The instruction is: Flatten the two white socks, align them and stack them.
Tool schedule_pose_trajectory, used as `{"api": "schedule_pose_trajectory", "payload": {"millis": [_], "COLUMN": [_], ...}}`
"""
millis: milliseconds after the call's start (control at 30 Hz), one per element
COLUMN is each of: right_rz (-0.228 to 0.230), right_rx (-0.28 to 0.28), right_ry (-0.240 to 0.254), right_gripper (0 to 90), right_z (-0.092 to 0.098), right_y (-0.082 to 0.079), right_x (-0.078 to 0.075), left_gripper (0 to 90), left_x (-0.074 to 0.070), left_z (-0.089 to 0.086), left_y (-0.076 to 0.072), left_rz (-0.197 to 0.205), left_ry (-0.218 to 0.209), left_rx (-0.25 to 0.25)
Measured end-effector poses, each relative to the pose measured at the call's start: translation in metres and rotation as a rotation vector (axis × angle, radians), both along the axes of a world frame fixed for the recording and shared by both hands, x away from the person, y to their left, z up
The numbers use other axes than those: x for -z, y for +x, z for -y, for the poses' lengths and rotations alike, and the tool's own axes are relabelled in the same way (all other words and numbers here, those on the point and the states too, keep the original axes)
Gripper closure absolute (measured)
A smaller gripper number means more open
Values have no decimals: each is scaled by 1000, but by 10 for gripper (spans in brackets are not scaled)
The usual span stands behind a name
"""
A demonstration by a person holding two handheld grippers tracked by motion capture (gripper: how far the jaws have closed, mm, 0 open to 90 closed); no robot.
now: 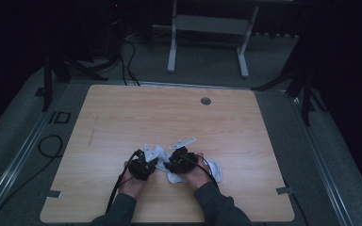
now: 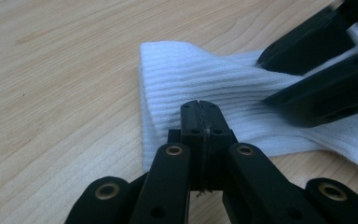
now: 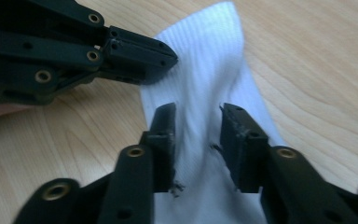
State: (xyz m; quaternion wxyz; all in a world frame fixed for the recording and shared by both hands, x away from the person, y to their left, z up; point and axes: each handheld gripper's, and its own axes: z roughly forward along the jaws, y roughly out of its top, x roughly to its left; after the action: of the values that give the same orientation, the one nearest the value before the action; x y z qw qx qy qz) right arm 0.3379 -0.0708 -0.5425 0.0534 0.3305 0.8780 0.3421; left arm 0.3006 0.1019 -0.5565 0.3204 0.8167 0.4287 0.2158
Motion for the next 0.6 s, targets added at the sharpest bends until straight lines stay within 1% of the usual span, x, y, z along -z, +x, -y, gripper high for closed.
{"api": "schedule_pose_trajectory", "payload": {"millis": [67, 133, 233, 367, 467, 600], "right_rz": [16, 41, 69, 97, 106, 118], "right_rx": [2, 9, 28, 48, 66, 93], "right_ry": [2, -1, -8, -11, -16, -21], "right_gripper": [617, 609, 610, 609, 610, 611], "right_z": [4, 11, 24, 41, 53, 69], "right_y": [-3, -4, -7, -9, -11, -12], "right_x": [-4, -10, -19, -27, -31, -34], "left_gripper": [897, 897, 897, 897, 897, 898], "left_x": [0, 0, 1, 1, 1, 1], "left_z": [0, 0, 0, 0, 0, 0], "left_y": [0, 0, 0, 0, 0, 0], "left_rz": [-1, -2, -2, -5, -9, -14], "left_ry": [0, 0, -11, -12, -25, -24], "left_rx": [1, 0, -7, -8, -14, -13]}}
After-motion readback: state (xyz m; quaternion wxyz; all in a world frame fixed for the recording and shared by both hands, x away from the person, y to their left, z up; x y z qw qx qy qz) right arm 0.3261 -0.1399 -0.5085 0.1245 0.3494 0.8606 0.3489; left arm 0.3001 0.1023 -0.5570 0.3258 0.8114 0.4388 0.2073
